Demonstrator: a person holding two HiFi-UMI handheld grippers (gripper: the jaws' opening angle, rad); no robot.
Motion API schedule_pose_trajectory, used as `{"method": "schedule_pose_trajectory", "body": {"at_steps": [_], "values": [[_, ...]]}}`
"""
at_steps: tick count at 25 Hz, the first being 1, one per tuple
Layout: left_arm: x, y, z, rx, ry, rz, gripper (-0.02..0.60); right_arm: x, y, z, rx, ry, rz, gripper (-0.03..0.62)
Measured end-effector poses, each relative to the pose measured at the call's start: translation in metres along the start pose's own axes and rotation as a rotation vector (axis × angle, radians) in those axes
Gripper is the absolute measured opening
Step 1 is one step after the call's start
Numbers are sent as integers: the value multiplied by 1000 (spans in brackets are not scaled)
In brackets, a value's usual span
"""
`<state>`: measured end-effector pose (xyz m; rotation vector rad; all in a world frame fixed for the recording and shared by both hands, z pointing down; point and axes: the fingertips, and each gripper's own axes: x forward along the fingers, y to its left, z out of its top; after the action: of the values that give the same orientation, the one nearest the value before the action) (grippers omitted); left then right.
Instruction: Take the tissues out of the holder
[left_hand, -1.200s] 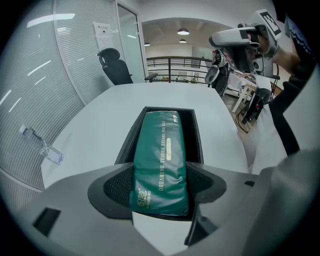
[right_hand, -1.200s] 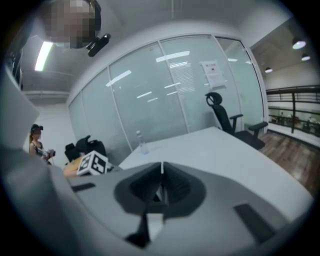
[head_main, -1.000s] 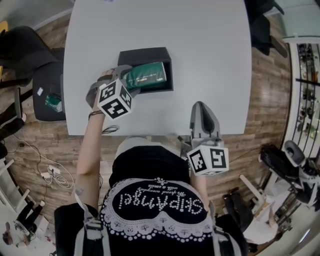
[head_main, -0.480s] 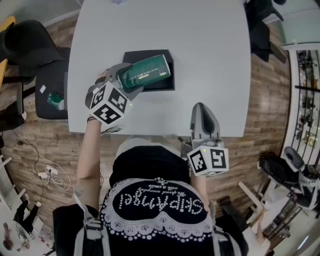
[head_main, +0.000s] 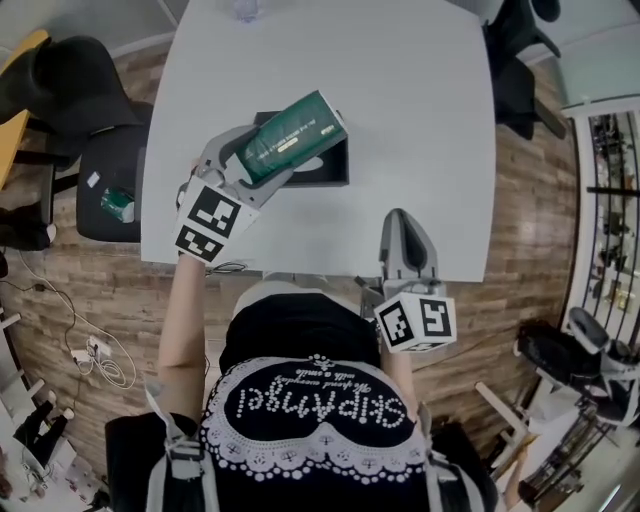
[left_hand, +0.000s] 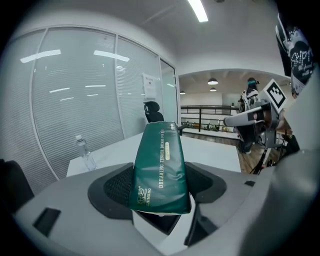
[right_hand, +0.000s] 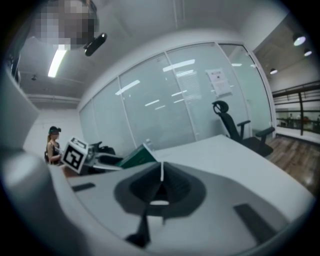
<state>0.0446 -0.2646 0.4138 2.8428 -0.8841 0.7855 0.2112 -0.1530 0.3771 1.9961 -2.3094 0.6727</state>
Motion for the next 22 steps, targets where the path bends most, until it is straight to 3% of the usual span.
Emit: {"method": "schedule_pose_trajectory", "body": {"at_steps": [6, 16, 22], "values": [[-30, -6, 31, -91, -148, 85, 330, -12, 1, 12, -6, -43, 21, 35], [-83, -8, 69, -122, -336, 184, 328, -17, 15, 21, -31, -86, 62, 35], [-131, -4, 97, -211, -530, 265, 328, -17, 26, 27, -42, -110, 91, 35]]}}
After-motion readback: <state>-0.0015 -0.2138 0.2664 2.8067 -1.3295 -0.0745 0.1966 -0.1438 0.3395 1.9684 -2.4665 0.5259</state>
